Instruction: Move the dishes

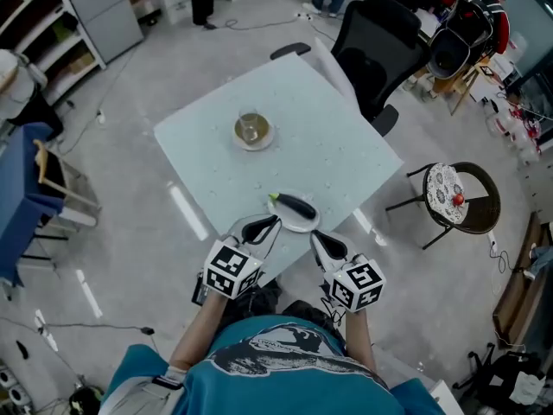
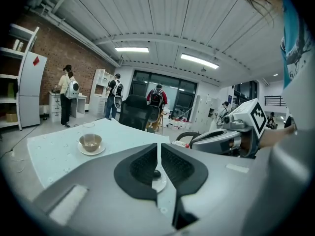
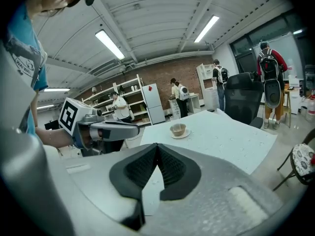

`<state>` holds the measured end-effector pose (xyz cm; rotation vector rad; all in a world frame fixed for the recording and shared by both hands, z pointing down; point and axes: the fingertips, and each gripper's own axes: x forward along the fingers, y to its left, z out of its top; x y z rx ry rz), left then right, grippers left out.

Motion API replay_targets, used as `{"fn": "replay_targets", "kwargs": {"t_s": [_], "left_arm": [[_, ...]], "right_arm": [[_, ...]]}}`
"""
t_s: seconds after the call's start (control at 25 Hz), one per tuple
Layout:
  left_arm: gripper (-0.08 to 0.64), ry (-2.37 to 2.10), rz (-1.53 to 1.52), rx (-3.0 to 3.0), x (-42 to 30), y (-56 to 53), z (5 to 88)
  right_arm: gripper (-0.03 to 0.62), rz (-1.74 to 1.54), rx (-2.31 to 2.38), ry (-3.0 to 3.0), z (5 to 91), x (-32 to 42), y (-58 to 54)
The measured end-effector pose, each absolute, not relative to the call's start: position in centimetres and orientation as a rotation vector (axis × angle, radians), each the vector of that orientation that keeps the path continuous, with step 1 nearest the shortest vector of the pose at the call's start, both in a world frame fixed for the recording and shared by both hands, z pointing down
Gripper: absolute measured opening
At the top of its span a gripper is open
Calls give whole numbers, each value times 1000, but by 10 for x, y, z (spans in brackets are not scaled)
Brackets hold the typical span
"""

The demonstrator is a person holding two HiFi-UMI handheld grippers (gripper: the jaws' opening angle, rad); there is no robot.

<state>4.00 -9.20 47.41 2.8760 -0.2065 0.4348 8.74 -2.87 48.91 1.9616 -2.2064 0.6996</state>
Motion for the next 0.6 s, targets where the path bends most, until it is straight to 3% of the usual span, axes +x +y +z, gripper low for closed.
{"fn": "replay_targets", "kwargs": {"t_s": [0.6], "left_arm": [[34,-478,351,2802,15,-115,483]], "right_arm": [[3,655,1695,-2317,501,100,-93]]}}
